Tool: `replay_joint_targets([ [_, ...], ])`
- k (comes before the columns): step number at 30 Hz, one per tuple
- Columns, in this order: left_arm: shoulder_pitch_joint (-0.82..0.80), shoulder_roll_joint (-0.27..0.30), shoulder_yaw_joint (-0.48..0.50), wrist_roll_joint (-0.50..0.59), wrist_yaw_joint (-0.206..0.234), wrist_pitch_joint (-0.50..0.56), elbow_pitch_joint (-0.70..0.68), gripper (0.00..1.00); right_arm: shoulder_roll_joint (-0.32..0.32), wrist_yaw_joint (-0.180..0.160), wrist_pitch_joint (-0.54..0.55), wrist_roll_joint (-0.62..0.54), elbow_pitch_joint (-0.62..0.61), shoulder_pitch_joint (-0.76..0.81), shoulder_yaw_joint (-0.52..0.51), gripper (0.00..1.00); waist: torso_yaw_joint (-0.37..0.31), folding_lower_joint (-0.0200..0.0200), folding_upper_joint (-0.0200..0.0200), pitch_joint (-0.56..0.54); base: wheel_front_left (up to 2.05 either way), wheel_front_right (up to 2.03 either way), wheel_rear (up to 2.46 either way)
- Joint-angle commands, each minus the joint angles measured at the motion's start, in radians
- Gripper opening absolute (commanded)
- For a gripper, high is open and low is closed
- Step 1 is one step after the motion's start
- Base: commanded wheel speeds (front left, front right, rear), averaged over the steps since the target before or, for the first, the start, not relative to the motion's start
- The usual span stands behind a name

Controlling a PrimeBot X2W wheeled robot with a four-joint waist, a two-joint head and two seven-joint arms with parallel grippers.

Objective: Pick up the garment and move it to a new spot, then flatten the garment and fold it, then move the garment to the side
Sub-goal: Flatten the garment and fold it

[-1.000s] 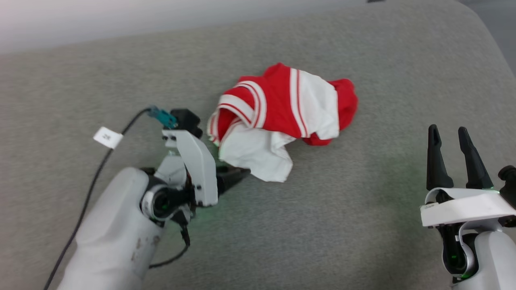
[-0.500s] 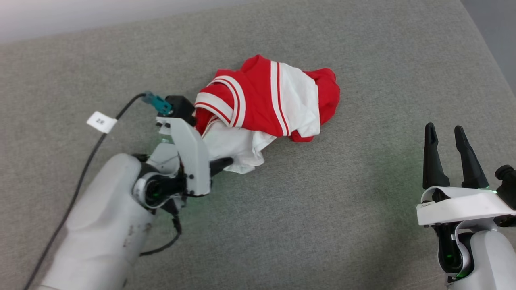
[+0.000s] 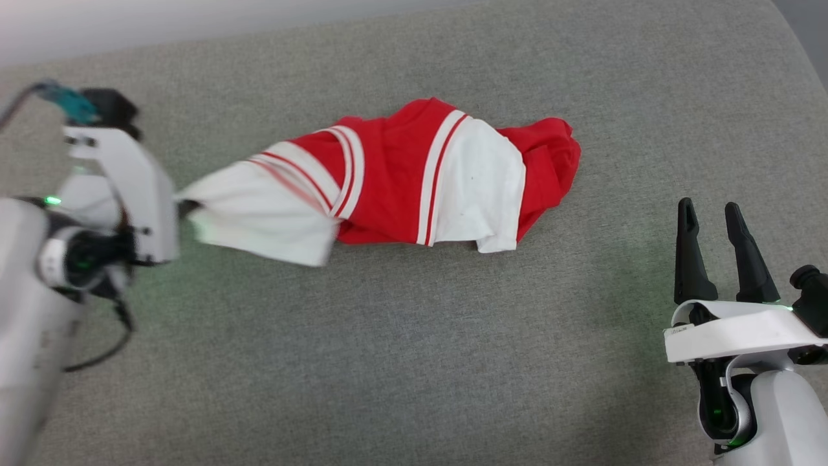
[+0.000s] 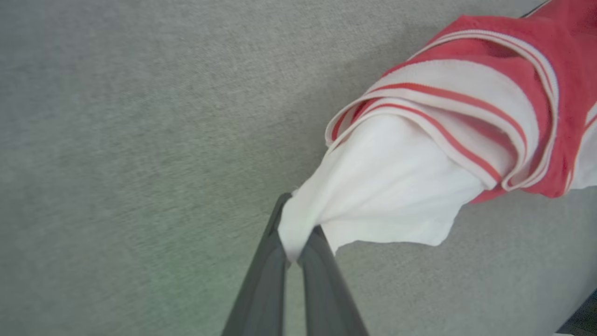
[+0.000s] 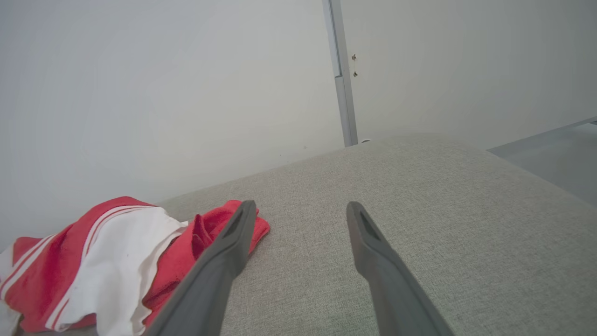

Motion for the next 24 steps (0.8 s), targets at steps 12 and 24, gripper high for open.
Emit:
replay_joint_targets([
  [12,-0.025,0.167,-0.102,0.286,0.082,-0.082,0.084,0.00,-0.003,-0.001,-0.001,0.007,-0.001,0.012,0.002,1.00,-0.027,0.0000,0.0000,0.003,0.00,0.00,0.00],
  [24,-0.007,0.085,-0.103,0.312,0.089,-0.342,0.229,1.00,-0.065,-0.001,-0.001,-0.018,0.000,0.022,0.032,1.00,0.023,0.0000,0.0000,-0.019,0.00,0.00,0.00],
])
